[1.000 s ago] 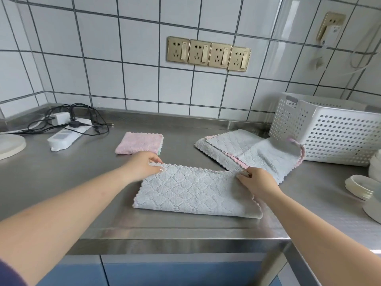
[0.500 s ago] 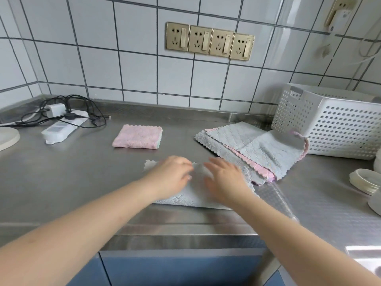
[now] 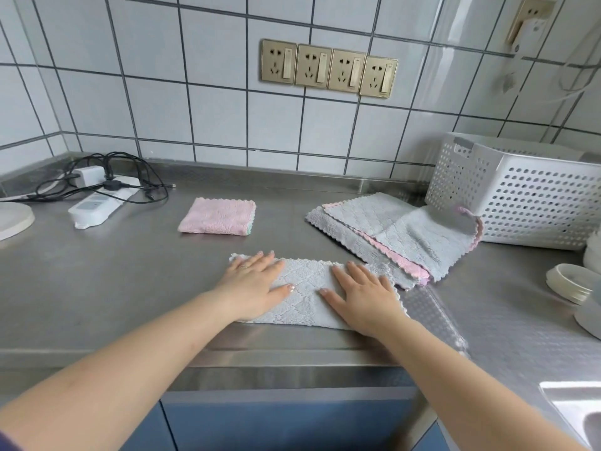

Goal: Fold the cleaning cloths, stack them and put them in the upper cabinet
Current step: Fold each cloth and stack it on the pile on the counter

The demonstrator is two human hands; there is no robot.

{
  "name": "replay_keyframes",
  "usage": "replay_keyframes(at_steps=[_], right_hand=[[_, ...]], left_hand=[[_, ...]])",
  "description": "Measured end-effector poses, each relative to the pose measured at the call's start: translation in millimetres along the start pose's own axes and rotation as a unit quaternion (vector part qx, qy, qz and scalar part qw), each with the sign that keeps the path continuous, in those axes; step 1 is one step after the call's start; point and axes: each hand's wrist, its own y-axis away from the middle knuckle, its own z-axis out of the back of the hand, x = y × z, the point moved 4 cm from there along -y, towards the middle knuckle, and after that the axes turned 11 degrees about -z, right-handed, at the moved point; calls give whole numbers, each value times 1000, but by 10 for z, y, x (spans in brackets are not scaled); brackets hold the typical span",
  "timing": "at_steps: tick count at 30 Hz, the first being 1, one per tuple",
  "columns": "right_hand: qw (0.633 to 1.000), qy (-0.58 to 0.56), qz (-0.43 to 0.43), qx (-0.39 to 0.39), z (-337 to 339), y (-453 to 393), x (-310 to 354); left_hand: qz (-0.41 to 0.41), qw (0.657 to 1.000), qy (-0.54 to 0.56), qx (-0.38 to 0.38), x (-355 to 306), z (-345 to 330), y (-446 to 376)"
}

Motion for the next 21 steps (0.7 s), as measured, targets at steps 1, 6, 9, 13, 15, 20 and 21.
replay_keyframes(at_steps=[1,6,9,13,15,20,21], right_hand=[[1000,4,-7,1,11,-2,-66],[999,-1,-33,9,23,-1,-245],[999,-12,-38,-24,70,-10,-219],[987,-143,22,-65,244,-114,67],[978,-196,42,-60,293,-192,260],[989,-126,52,-63,253,-378,500],[990,-112,54,-69,243,-386,509]], left_hand=[[5,1000,1,-1,39,4,15],[30,999,19,-13,106,20,68],[-3,995,30,-93,10,68,141],[-128,965,125,-190,-338,224,396],[-158,960,151,-173,-518,217,462],[-151,968,124,-155,-626,122,453],[-149,970,110,-160,-634,116,454]])
